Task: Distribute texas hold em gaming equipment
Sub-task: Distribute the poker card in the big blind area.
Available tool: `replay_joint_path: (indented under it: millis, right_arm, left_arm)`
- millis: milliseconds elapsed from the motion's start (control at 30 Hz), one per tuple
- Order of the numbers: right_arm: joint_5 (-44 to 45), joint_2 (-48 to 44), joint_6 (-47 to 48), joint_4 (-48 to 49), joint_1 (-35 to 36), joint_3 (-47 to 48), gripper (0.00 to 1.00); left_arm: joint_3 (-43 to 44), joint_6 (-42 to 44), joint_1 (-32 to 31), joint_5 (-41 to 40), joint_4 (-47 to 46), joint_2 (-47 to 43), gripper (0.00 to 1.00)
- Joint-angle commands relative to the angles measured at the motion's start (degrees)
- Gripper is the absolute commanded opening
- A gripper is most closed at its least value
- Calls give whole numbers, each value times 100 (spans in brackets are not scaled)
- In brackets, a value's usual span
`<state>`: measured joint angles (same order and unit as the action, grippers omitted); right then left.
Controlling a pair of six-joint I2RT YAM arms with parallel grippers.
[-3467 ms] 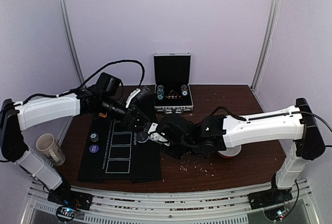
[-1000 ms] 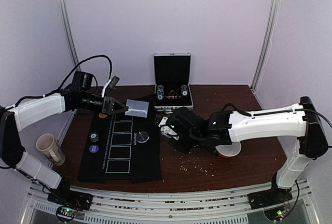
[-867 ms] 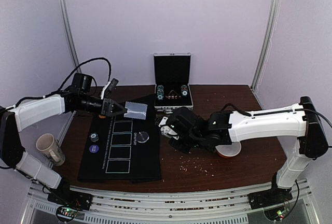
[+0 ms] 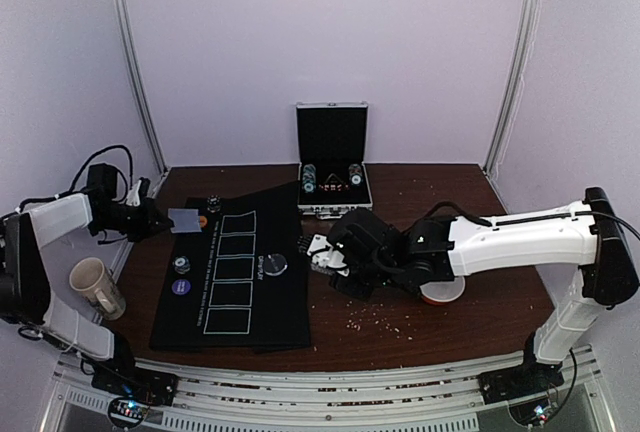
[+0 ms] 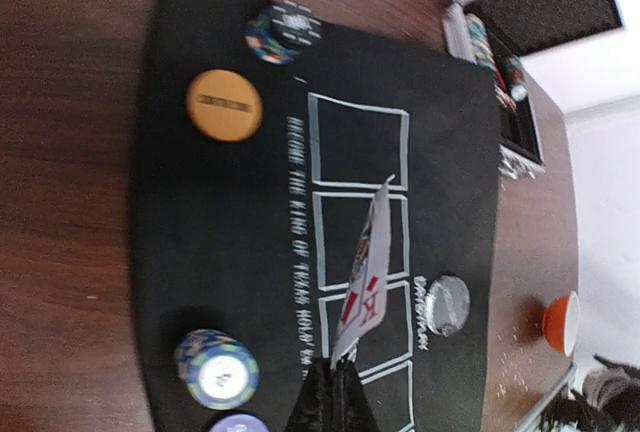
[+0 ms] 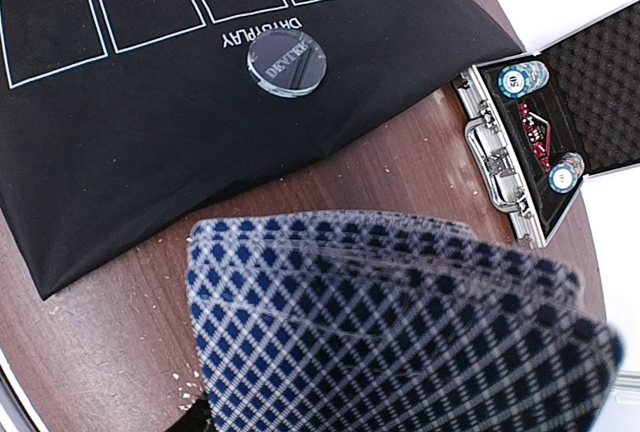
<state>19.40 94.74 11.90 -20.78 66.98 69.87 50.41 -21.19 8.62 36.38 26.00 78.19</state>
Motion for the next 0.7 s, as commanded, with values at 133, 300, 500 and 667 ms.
replay_joint_path:
  millis: [133,300,500,667]
  right_arm:
    - [-123,-134,140,43,-120,-24,49]
    - [-161,-118,101,-15,-215,-8,49]
    - [-139,-58,50,-265,-309,94,49]
    - [-174,18,18,-344,-386,111,49]
  left_arm:
    - [122,-1100,814,-715,-1770,701,0]
    - [826,-1179,772,-463,-2150,1682,0]
    - [2648,359,657,-1045,-503,2776,0]
    - [3654,1243,649,-794,574,3484,0]
